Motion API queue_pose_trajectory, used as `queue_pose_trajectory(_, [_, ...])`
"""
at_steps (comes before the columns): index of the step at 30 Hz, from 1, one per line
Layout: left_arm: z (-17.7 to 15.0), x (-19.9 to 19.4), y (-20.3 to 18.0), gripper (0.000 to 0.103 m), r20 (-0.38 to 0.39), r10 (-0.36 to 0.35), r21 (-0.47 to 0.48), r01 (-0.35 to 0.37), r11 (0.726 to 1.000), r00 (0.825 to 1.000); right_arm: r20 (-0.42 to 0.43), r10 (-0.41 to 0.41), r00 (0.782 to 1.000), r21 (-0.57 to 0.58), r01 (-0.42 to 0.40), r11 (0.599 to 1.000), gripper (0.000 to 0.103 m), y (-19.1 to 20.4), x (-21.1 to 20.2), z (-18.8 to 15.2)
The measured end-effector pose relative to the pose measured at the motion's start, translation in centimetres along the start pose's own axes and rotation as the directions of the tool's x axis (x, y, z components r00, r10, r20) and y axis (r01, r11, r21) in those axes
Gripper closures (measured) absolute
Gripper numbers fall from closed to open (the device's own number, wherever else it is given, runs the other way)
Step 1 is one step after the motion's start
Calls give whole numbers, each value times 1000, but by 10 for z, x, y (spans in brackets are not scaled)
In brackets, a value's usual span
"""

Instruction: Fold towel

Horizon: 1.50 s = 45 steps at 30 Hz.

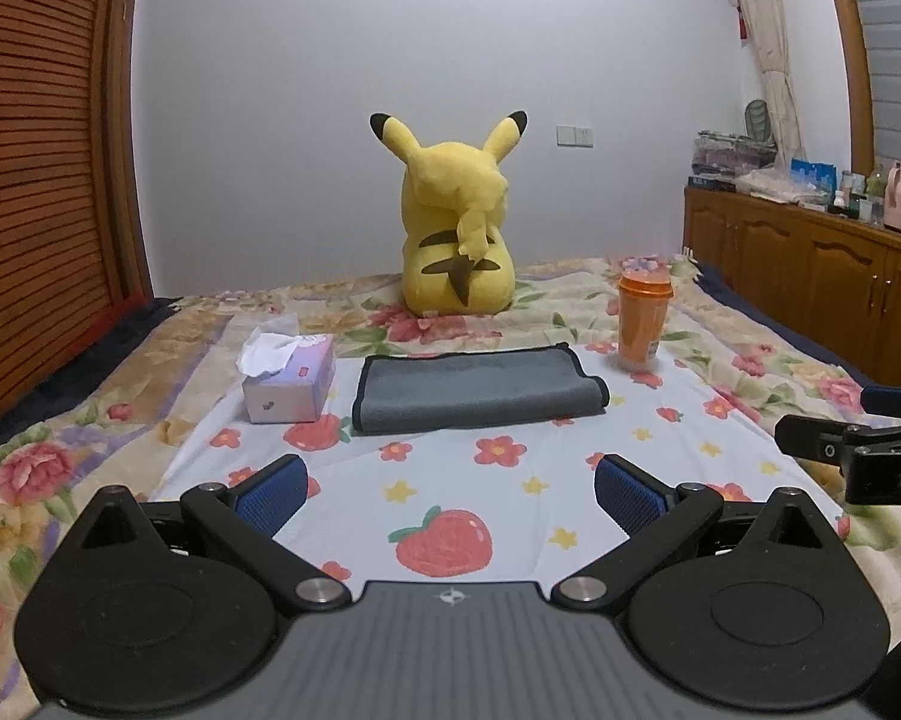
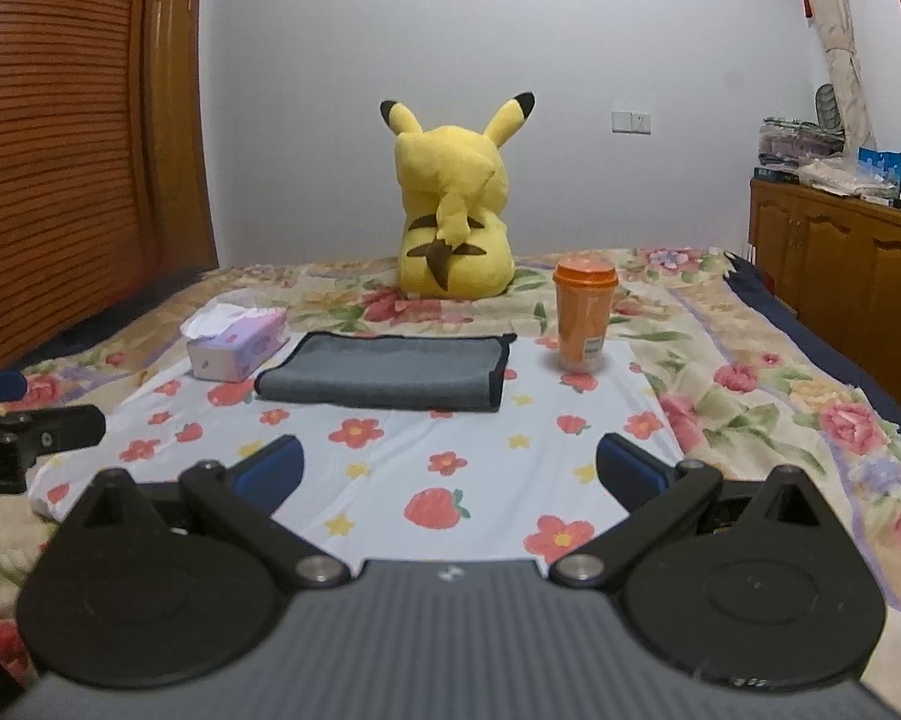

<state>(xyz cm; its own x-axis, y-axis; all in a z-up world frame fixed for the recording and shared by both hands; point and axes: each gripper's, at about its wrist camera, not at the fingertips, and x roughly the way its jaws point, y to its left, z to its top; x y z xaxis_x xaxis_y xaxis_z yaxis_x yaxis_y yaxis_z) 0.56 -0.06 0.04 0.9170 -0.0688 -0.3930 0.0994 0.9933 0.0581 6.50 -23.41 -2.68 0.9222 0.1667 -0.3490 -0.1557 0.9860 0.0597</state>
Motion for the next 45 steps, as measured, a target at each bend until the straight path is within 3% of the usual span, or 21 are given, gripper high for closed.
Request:
queue_pose_trajectory(19, [3, -4, 3, 0, 25, 17, -8, -17, 1000, 1000, 48, -30, 998, 10, 30, 1000, 0, -3, -5, 3])
queue_pose_trajectory(45, [4, -5, 3, 0, 25, 20, -7, -20, 1000, 999, 49, -30, 998, 10, 29, 1000, 0, -3, -5, 2])
